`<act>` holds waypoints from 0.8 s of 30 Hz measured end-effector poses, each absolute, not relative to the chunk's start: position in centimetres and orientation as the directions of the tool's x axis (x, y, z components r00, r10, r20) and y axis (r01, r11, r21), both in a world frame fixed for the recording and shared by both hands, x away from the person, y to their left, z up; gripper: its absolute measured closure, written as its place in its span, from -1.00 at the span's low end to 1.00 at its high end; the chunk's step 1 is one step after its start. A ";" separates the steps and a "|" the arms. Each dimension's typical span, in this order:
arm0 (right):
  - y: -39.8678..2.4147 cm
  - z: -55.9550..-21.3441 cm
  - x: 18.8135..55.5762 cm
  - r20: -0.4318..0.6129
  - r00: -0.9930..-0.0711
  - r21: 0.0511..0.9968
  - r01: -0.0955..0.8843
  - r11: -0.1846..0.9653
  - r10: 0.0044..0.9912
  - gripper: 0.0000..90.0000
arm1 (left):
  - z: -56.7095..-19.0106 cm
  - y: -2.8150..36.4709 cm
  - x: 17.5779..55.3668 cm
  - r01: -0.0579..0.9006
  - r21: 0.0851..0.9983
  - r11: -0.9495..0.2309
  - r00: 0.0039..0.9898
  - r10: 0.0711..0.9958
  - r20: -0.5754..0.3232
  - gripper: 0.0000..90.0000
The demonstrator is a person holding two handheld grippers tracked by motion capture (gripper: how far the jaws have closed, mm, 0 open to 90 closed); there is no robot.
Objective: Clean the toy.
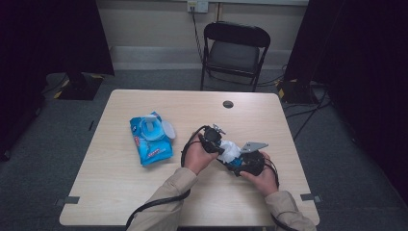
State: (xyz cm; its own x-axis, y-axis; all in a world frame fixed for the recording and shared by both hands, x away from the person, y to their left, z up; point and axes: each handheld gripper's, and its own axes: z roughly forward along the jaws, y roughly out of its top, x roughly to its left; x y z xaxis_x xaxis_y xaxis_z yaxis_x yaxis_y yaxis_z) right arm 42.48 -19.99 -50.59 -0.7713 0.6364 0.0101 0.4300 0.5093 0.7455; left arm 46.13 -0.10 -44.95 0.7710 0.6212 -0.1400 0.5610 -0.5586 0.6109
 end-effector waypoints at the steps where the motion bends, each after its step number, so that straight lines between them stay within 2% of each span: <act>1: -20.0 -50.6 42.5 0.010 -0.771 0.746 0.430 0.509 0.636 -0.43 | -45.0 0.0 46.2 0.563 0.611 -0.557 0.768 0.625 -0.138 0.85; 24: -20.0 -50.6 42.5 0.010 -0.771 0.745 0.430 0.509 0.636 -0.43 | -45.3 1.9 48.1 0.617 0.604 -0.505 0.704 0.697 -0.136 0.85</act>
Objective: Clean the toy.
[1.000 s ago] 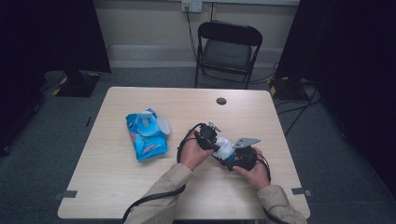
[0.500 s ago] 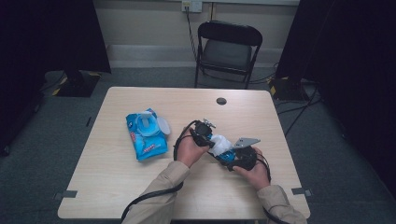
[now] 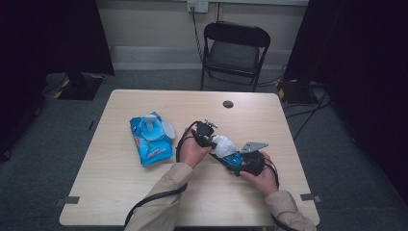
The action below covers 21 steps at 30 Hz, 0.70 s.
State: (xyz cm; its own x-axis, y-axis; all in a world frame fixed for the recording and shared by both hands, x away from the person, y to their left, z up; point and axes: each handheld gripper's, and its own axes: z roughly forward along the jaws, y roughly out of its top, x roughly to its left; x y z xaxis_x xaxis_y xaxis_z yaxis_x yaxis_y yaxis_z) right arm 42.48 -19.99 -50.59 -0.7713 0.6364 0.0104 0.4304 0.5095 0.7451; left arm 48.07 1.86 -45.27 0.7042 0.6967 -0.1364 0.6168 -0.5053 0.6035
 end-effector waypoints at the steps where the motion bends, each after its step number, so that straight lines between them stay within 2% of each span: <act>1: -20.0 -50.6 42.5 0.010 -0.771 0.745 0.430 0.509 0.636 -0.43 | -45.3 1.9 48.1 0.617 0.604 -0.505 0.704 0.697 -0.136 0.85; 21: -20.0 -50.6 42.5 0.010 -0.771 0.745 0.431 0.509 0.637 -0.43 | -44.7 3.6 48.7 0.628 0.607 -0.487 0.668 0.738 -0.098 0.86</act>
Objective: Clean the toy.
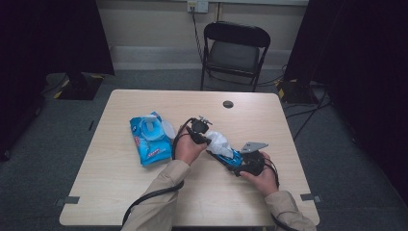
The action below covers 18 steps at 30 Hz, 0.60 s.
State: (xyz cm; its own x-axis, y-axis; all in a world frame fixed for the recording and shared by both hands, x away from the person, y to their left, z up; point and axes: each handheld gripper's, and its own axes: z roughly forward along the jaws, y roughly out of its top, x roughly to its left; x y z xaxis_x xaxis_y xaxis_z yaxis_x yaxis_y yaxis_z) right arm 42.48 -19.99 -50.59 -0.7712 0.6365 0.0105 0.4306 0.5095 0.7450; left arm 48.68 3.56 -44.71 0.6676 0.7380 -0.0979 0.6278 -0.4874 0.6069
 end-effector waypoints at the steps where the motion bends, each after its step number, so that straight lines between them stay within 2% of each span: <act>1: -20.0 -50.6 42.5 0.011 -0.771 0.745 0.431 0.509 0.637 -0.43 | -44.7 3.8 48.7 0.631 0.605 -0.485 0.665 0.740 -0.101 0.86; 18: -20.0 -50.6 42.5 0.011 -0.771 0.745 0.431 0.509 0.637 -0.43 | -45.3 6.4 48.6 0.668 0.591 -0.453 0.617 0.781 -0.099 0.86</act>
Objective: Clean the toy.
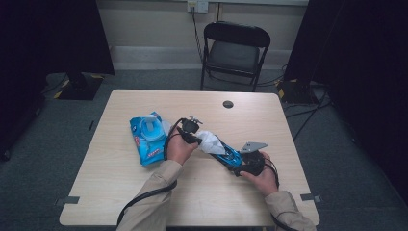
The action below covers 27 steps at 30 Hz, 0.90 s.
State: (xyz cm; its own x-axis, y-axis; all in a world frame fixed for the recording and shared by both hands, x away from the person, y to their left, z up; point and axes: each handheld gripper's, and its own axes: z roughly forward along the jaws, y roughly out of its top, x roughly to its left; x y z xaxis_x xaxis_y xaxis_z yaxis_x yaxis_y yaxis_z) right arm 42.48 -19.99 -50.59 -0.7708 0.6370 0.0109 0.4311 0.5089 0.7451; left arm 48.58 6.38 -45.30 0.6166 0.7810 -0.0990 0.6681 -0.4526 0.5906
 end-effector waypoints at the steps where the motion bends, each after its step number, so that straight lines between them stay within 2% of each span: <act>1: -20.0 -50.6 42.5 0.011 -0.771 0.745 0.431 0.509 0.637 -0.43 | -45.4 6.7 48.2 0.668 0.589 -0.456 0.619 0.779 -0.100 0.86; 17: -20.0 -50.6 42.5 0.011 -0.772 0.745 0.431 0.509 0.636 -0.44 | -47.7 8.6 43.2 0.663 0.584 -0.470 0.659 0.735 -0.157 0.85; 23: -20.0 -50.6 42.5 0.013 -0.771 0.745 0.432 0.508 0.637 -0.45 | -48.1 8.6 42.9 0.667 0.588 -0.459 0.654 0.738 -0.166 0.84; 27: -20.0 -50.4 42.5 0.021 -0.773 0.733 0.444 0.516 0.634 -0.53 | -48.0 8.6 42.9 0.667 0.582 -0.465 0.655 0.738 -0.163 0.82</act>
